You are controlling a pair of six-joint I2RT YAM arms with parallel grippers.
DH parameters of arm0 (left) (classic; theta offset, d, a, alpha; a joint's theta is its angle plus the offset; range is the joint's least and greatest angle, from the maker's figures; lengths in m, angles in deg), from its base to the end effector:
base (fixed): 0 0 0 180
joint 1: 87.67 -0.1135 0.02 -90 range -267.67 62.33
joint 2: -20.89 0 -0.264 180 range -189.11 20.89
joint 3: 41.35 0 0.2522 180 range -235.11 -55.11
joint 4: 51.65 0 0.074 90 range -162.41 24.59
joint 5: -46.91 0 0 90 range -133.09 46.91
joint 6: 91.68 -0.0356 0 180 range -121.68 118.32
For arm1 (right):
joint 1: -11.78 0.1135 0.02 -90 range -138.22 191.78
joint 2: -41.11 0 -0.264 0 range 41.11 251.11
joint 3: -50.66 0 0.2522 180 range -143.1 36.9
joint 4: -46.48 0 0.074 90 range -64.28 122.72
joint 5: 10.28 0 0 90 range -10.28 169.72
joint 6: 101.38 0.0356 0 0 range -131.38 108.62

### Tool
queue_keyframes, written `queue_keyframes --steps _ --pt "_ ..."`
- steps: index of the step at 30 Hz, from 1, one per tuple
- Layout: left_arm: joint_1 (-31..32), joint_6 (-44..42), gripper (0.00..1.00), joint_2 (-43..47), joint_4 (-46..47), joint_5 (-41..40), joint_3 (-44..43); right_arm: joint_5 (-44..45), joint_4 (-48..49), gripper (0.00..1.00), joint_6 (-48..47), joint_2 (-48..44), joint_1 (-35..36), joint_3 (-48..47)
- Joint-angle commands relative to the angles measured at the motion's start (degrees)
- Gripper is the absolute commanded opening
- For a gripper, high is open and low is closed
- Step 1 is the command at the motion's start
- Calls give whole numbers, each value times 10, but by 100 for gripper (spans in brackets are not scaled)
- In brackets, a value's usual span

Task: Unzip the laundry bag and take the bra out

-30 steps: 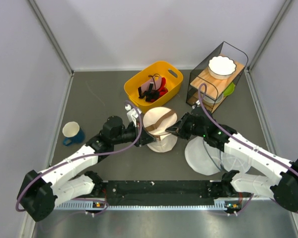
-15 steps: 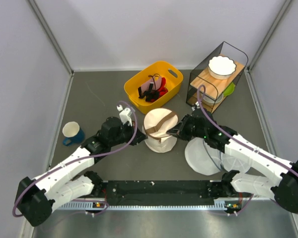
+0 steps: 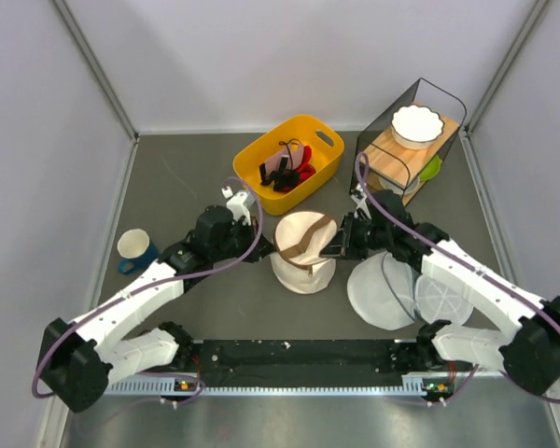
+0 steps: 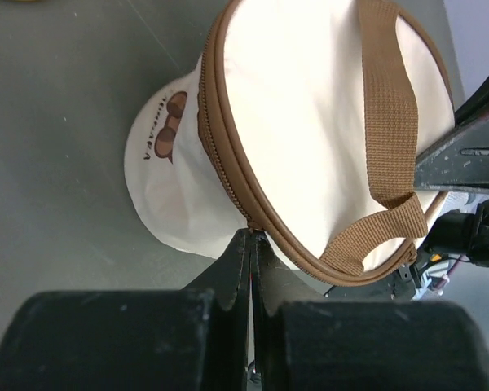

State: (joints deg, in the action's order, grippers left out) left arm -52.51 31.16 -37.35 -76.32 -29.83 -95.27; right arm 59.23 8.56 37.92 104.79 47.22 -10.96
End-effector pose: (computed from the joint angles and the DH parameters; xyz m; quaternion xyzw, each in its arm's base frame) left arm 0.1813 -0.1377 0.2663 0.0759 0.8545 -0.3644 0.3624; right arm 0.1861 0.1477 0.2721 0.0330 0.8943 0.3995 0.1987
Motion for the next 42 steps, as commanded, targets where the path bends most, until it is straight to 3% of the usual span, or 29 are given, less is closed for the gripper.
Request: queue_keyframes --steps 1,5,6,8,9,12,14,18,22,24,30,42 --pt "-4 -12 0 -31 -28 5 -51 -86 -60 0 -131 49 -25 -50" --pt "3 -25 0 -22 -52 33 -46 -33 -98 0 -188 107 -40 -133" --pt "5 -26 0 -18 -67 42 -45 -20 -105 10 -191 115 -40 -150" --pt "14 -23 0 -5 -87 46 -42 1 -120 19 -194 126 -39 -191" --pt "17 -10 0 0 -97 45 -42 6 -126 43 -192 125 -40 -201" --pt "22 49 0 22 -139 17 -39 44 -138 71 -172 100 -40 -210" --pt "22 83 0 38 -139 12 -26 62 -137 85 -123 74 -39 -182" --pt "27 129 0 42 -135 18 -19 78 -99 84 2 -33 -35 -81" --pt "31 130 0 37 -133 17 -25 60 29 86 124 -110 -4 61" --pt "30 124 0 32 -136 18 -34 70 65 85 162 -117 41 80" --pt "33 125 0 19 -133 26 -34 132 149 82 201 -73 125 72" --pt "40 125 0 18 -119 33 -47 185 339 66 266 50 154 79"
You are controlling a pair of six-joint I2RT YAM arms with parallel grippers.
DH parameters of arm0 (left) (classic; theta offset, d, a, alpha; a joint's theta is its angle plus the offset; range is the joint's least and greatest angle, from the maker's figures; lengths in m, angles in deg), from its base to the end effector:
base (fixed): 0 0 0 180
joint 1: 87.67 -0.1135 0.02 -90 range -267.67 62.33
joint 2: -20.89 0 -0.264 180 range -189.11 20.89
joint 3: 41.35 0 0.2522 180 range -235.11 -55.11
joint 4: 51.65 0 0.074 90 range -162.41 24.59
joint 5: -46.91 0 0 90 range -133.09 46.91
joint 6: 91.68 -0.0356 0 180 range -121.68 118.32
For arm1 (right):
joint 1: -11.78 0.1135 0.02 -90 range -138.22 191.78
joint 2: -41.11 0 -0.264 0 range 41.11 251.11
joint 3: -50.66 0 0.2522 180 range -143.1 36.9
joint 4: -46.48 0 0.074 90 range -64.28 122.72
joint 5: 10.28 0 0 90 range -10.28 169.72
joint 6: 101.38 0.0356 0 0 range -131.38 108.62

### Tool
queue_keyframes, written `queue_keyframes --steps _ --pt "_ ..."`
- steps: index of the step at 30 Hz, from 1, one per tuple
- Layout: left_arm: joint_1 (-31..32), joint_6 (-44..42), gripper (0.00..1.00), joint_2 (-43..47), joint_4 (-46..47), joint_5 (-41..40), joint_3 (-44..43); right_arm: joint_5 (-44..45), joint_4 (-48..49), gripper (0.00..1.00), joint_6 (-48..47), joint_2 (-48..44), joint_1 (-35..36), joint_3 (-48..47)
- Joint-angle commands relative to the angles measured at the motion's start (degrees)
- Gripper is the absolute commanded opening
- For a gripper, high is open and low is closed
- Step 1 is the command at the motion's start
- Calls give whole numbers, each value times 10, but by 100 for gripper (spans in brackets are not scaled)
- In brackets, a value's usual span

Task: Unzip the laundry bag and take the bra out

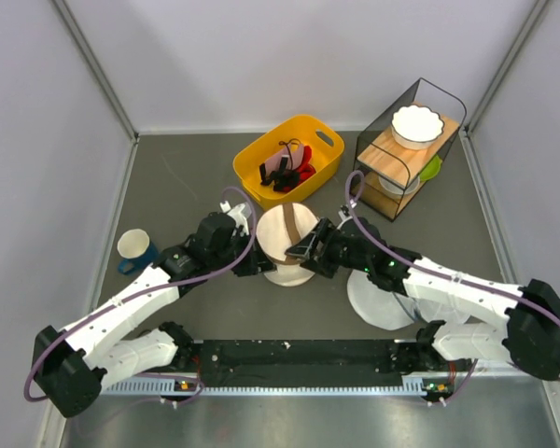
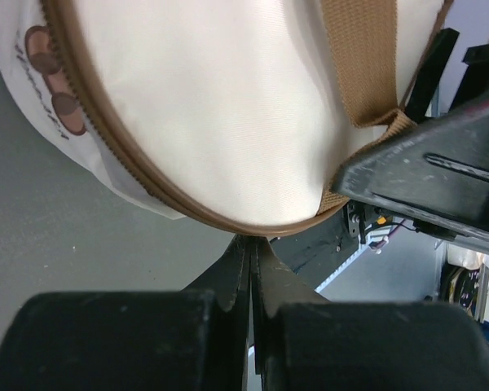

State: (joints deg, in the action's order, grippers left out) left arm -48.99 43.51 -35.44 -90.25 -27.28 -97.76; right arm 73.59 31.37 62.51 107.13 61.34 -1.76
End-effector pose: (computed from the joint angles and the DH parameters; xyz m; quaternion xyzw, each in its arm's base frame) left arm 0.1583 -0.1391 0.2661 0.0090 0.8942 -0.3796 0.2372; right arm 0.1617 0.1956 0.2429 0.1544 0.8456 0.4700 0.2006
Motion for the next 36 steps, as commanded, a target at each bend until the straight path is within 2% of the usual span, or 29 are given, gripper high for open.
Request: queue_keyframes --steps 1,3,4,5,7,8,12,13,15,18,19,20,22,26,27,28,29,30,31,34,36 --pt "5 -1 0 -1 19 4 -21 57 109 65 19 30 13 -15" --pt "5 -9 0 0 19 -2 -18 78 112 55 15 26 16 -10" --pt "5 -12 0 1 20 -3 -17 97 108 45 18 14 16 1" --pt "5 -24 0 3 14 -7 -17 107 101 22 19 7 16 6" --pt "5 -38 0 10 1 -14 -23 132 66 3 8 -20 15 10" --pt "5 -59 0 11 -6 -17 -26 132 38 0 -1 -27 9 9" --pt "4 -99 0 17 -50 -56 -49 64 -19 0 -37 -41 -36 9" --pt "4 -105 0 17 -57 -65 -55 9 -29 0 -64 -40 -49 1" --pt "3 -119 0 18 -75 -82 -75 -47 -58 0 -97 -34 -92 -10" --pt "2 -145 0 21 -99 -119 -92 -221 -86 0 -196 8 -152 -40" --pt "1 -152 0 23 -99 -127 -93 -324 -99 0 -260 24 -158 -63" --pt "0 -164 0 25 -92 -127 -91 -365 -117 0 -294 42 -162 -77" --pt "0 -173 0 37 -65 -123 -68 -392 -185 0 -369 72 -164 -114" --pt "0 -175 0 32 -28 -68 -38 -382 -210 0 -393 108 -174 -159" --pt "0 -171 0 26 -32 -56 -38 -351 -214 0 -390 109 -173 -178" --pt "2 -162 0 23 -39 -42 -38 -323 -218 28 -372 99 -174 -184" --pt "2 -144 0 22 -41 -34 -37 -293 -218 42 -365 85 -173 -186" --pt "2 -136 0 24 -40 -18 -31 -228 -213 55 -356 69 -172 -178" --pt "3 -127 0 25 -39 -12 -27 -188 -208 79 -327 21 -172 -168" --pt "8 -94 0 40 -41 -5 -14 -69 -191 99 -267 -63 -170 -117" --pt "9 -71 0 57 -45 -10 -9 -34 -183 99 -223 -136 -168 -76"
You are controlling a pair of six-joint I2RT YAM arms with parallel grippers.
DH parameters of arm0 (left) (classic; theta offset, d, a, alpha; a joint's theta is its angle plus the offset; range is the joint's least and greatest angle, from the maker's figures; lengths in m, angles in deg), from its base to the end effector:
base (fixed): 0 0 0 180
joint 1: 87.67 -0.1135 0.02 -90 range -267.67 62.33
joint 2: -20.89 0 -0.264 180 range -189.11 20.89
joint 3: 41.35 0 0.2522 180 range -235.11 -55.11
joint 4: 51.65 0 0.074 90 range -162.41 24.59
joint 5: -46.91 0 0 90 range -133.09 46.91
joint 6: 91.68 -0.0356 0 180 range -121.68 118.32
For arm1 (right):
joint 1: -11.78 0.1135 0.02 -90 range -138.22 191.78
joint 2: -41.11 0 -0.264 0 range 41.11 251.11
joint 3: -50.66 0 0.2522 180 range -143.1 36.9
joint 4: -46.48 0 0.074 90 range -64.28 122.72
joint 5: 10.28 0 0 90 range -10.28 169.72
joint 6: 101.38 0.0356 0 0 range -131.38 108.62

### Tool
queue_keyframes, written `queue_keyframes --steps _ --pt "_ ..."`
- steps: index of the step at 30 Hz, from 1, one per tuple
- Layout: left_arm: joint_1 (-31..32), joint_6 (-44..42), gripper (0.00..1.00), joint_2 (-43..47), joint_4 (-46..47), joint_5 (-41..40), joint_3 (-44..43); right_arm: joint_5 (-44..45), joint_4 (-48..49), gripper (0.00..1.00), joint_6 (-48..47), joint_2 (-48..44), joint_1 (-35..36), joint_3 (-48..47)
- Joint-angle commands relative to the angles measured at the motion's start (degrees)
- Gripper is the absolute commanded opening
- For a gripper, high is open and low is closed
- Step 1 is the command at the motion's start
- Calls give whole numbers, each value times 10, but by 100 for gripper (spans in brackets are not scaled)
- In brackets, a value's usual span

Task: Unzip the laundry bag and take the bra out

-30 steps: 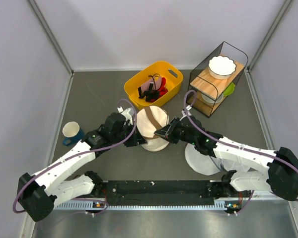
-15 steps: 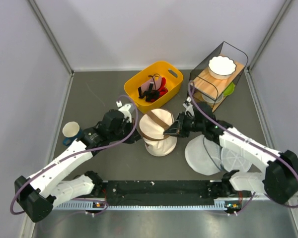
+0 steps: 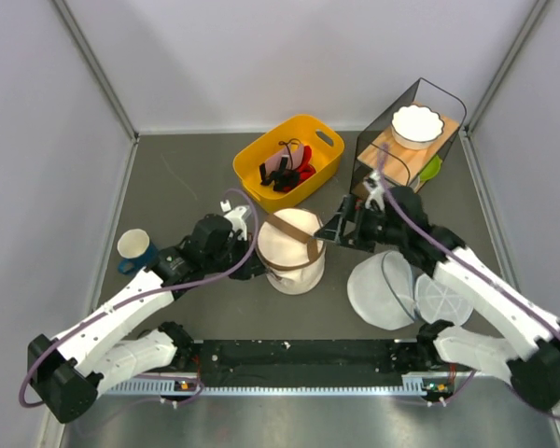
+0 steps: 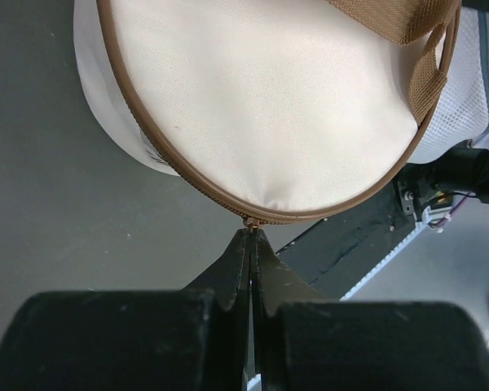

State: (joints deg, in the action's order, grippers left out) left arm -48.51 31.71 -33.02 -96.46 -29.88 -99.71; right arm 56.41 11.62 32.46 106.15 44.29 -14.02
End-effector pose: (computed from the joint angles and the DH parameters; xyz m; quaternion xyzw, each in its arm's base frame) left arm 0.1490 -0.1318 0.2760 0.0936 0.8980 -0.3309 0.2744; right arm 0.2015 0.1451 0.2897 -0.0066 0.8745 0.4195 0.2433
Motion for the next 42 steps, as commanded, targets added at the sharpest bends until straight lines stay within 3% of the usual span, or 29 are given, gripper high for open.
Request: queue_keyframes --steps 1,5,7,10,18,21,22,24,25,27,28,29,32,35,40,42 --pt "6 55 0 38 15 15 13 161 12 99 125 -146 5 60" --pt "20 106 0 62 7 -3 20 189 16 99 243 -210 41 124" --pt "37 113 0 62 7 -7 19 229 40 99 293 -222 99 151" --pt "60 121 0 50 6 -13 9 286 75 99 318 -203 174 164" --pt "111 142 0 25 5 -35 -11 271 176 95 323 -102 215 151" --pt "131 156 0 20 15 -37 -19 268 202 82 323 -74 219 146" --pt "137 157 0 19 19 -36 -20 270 203 71 322 -69 218 144" --pt "142 157 0 17 19 -35 -24 278 207 59 316 -63 219 145" --pt "144 153 0 17 18 -35 -24 282 207 45 312 -64 218 145" --pt "143 145 0 21 16 -37 -27 292 205 27 306 -71 215 145" --pt "143 140 0 23 13 -36 -30 291 201 0 299 -76 209 147" --pt "143 130 0 29 2 -34 -42 284 200 0 295 -83 201 151" --pt "143 114 0 48 -25 -31 -65 211 198 0 251 -112 136 172" --pt "143 89 0 69 -40 -73 -62 70 152 0 163 -106 36 145" --pt "133 28 0 51 -60 -98 -59 -100 23 0 -4 -41 -13 24" --pt "132 20 0 41 -74 -123 -63 -152 0 0 -26 -28 -21 6"
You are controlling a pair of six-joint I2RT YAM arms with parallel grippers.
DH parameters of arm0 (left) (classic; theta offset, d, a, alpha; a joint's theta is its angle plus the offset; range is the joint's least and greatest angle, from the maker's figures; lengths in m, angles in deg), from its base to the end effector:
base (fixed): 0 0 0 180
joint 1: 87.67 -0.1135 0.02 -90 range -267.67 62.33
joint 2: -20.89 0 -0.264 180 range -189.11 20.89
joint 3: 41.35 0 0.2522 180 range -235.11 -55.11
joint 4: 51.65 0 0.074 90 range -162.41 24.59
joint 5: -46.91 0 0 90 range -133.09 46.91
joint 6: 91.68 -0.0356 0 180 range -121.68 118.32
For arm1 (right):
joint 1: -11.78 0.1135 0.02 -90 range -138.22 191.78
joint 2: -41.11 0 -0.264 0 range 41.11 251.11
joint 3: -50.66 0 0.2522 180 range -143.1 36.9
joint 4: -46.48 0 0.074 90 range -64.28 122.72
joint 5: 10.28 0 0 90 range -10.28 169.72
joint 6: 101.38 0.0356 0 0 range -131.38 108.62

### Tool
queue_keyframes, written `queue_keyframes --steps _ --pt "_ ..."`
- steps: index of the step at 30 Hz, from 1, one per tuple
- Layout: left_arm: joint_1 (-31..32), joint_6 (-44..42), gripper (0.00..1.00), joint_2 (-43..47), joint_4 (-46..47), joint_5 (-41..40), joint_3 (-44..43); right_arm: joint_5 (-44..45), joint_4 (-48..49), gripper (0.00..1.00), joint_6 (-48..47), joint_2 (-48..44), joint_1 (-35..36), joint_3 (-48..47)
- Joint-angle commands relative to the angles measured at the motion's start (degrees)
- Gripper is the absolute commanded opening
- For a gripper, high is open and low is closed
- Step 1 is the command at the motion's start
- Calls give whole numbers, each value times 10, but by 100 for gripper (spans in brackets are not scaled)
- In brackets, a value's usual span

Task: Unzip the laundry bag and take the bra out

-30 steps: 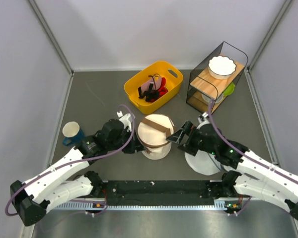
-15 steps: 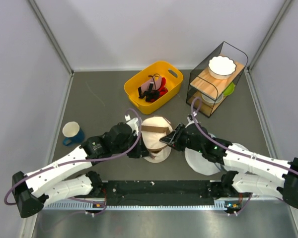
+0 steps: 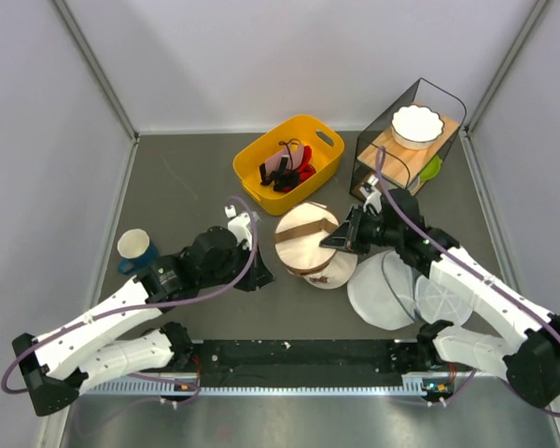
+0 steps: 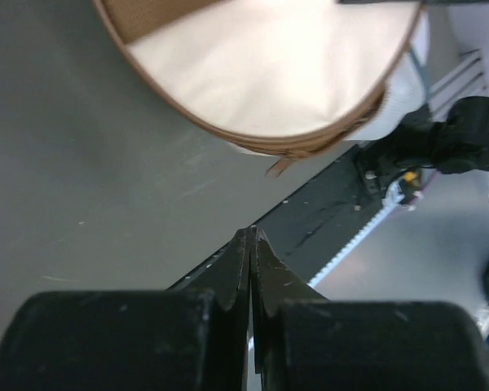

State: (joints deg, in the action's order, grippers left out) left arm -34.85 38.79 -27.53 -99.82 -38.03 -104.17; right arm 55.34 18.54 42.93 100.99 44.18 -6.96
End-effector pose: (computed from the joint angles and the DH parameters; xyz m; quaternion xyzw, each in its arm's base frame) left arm 0.1063 -0.1454 0.3129 0.1155 0.8738 -0.3690 0.2949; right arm 0.1876 0.1365 0.2784 0.0577 0.8519 0.4676 0.2286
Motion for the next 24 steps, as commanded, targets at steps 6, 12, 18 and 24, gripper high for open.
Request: queue_keyframes --steps 6,12,18,24 --pt "-16 -89 0 -1 -52 -73 -30 -163 -121 0 -191 45 -24 -93" --pt "-12 -74 0 0 33 67 21 -119 -97 0 -129 56 -23 -86" --pt "9 12 22 20 144 105 65 -86 -23 0 -47 49 -23 -57" --pt "11 60 44 -4 203 146 101 -85 47 0 12 49 -24 -20"
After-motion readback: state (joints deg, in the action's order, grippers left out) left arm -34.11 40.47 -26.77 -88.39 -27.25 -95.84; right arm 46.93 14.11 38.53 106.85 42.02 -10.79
